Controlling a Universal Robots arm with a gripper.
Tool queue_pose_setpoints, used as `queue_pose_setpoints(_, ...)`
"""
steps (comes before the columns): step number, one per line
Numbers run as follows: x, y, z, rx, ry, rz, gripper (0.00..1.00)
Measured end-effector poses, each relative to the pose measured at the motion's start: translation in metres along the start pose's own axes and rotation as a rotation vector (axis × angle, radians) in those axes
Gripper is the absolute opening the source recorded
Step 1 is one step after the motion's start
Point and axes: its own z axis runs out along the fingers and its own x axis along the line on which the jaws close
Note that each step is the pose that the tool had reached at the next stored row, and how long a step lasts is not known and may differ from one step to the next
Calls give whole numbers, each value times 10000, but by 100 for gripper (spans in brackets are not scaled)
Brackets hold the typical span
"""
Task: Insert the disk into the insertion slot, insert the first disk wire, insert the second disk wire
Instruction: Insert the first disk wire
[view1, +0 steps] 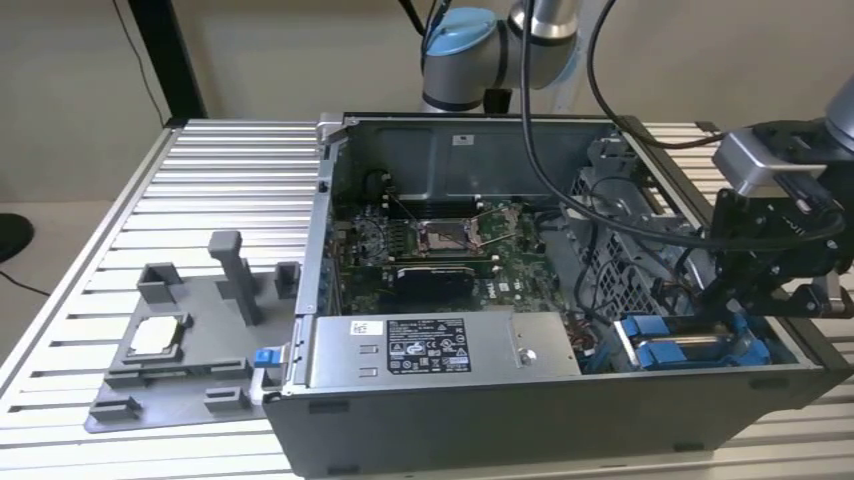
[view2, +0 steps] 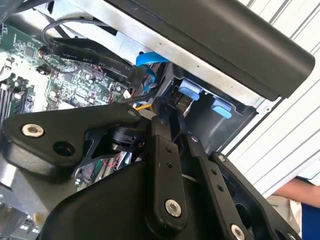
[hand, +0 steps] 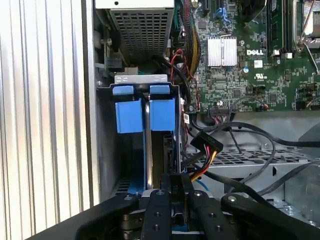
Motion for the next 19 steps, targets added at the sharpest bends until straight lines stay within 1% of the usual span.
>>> queue_pose_setpoints(8,2,-1,39,61,-10,-16,0)
queue_pose_setpoints(10,2,-2,48,66,-14,-17,0)
queue_pose_setpoints(14,3,-4,90,77,-3,-17,0)
queue_pose_setpoints(19,4,-5,98,77,-17,-17,0)
